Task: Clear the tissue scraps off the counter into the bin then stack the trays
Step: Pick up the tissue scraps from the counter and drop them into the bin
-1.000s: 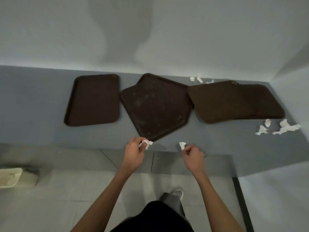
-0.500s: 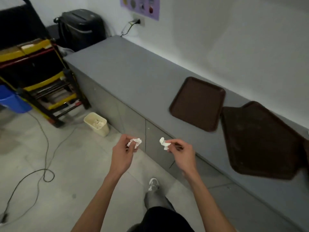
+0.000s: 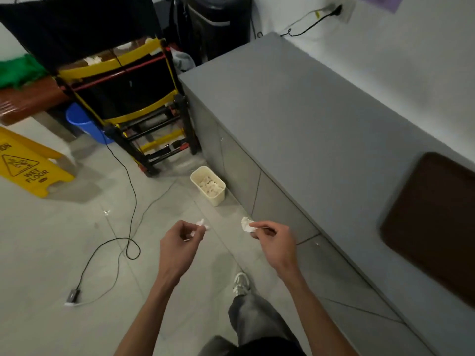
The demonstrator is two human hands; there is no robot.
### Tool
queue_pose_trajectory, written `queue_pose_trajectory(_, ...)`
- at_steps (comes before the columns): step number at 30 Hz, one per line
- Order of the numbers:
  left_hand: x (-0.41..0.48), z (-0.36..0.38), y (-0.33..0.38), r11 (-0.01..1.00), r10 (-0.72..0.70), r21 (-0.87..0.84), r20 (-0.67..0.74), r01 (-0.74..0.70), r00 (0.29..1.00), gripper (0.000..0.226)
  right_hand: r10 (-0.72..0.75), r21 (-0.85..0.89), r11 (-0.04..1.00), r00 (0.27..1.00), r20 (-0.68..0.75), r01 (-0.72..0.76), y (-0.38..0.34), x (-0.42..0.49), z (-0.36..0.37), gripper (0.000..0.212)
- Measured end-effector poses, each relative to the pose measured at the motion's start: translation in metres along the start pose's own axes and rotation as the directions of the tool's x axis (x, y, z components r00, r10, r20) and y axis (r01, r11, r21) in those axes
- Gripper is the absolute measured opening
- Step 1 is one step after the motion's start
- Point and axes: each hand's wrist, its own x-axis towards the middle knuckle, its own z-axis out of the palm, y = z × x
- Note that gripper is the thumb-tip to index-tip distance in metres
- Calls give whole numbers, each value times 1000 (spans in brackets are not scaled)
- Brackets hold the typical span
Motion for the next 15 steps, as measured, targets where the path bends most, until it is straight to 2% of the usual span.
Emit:
queue_pose_trajectory(3, 61, -18, 1, 999, -36, 14, -8, 37, 999, 5, -43, -91, 995, 999, 30, 45, -11, 49, 47, 14)
queue_pose_trajectory(8, 159, -30, -1, 997, 13, 82, 18, -14, 1000, 19, -16, -185, 982, 997, 74, 30, -15, 124, 118, 11)
queue_pose_trajectory(12, 255, -25, -21, 982, 70, 163, 153, -95, 986, 24, 58, -216, 975, 997, 57, -44, 0, 185, 177, 23)
queue_pose_trajectory(15, 337, -9, -49, 946, 99, 275, 267, -174, 959, 22, 104, -287, 953, 994, 23, -93, 25, 233, 221, 17)
